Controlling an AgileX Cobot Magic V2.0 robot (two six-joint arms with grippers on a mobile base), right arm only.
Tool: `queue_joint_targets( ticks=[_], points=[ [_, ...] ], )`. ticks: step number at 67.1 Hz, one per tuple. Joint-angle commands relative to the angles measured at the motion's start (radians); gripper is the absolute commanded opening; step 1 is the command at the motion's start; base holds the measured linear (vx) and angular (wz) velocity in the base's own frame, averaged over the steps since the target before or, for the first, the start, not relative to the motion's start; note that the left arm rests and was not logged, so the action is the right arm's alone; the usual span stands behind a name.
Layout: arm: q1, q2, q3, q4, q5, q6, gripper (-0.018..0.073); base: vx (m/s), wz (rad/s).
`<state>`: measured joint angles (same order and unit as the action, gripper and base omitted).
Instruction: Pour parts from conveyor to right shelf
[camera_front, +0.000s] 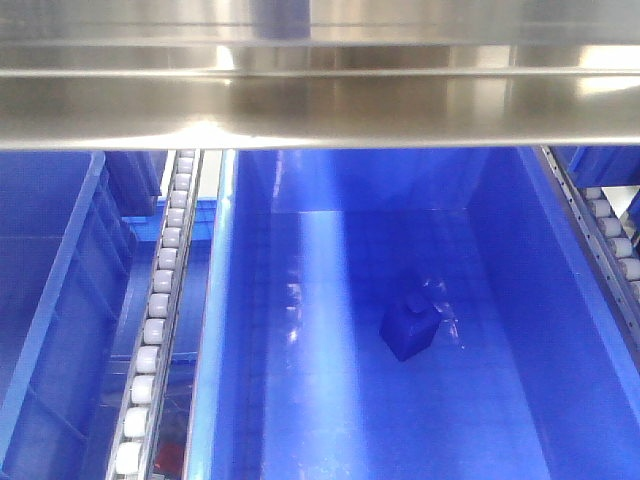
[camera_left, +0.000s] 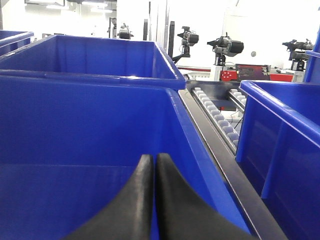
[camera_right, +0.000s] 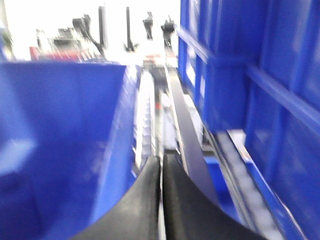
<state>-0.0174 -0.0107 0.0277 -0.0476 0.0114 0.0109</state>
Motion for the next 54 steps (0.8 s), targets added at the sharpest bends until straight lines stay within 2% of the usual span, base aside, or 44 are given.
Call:
queue_joint_targets(
  ticks=[1, 24, 54],
  points=[
    [0.010, -0.011, 0.019, -0.007, -0.109, 0.012, -0.0008, 0.00, 0.00],
    [0.010, -0.011, 0.019, 0.004, -0.127, 0.060, -0.0008, 0.00, 0.00],
    [0.010, -0.011, 0.019, 0.001, -0.127, 0.056, -0.0008, 0.00, 0.00]
  ],
)
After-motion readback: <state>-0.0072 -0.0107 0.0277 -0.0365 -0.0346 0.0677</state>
